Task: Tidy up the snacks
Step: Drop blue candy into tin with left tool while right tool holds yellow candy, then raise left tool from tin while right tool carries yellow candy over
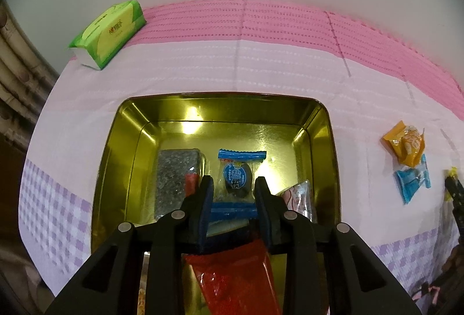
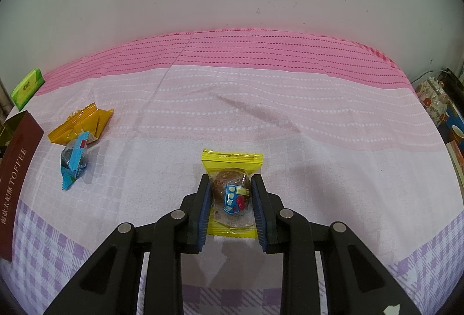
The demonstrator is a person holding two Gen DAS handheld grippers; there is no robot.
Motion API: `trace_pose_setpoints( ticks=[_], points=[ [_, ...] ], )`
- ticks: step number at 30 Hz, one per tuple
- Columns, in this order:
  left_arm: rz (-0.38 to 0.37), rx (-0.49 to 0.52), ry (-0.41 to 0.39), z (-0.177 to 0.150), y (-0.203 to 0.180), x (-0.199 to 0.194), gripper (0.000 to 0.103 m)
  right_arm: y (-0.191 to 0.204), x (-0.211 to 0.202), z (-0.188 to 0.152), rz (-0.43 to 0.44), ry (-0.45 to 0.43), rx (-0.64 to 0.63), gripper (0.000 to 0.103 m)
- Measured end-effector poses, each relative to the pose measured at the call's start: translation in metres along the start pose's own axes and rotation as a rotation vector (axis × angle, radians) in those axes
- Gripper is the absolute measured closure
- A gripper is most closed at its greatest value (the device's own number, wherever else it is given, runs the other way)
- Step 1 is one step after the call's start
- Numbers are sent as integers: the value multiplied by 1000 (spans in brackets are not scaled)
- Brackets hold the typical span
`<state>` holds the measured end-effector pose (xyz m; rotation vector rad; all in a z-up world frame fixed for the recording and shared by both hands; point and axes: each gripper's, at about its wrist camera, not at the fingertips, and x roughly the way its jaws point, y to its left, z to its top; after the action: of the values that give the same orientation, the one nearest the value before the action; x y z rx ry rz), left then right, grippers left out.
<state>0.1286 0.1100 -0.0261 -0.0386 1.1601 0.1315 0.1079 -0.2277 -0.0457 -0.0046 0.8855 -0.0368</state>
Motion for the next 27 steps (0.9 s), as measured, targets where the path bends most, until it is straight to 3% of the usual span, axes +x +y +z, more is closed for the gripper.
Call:
trace_pose_setpoints(
  ticks=[7, 17, 27],
  points=[
    [4, 7, -48, -6, 9, -23, 66, 1, 0, 0, -2, 0, 0, 78],
    [-12, -87, -70, -25, 50, -46, 64, 0, -1, 0, -10, 0, -10, 77],
    [54, -108, -121, -48, 76, -63, 62, 1, 0, -1, -11, 0, -12, 78]
  ],
)
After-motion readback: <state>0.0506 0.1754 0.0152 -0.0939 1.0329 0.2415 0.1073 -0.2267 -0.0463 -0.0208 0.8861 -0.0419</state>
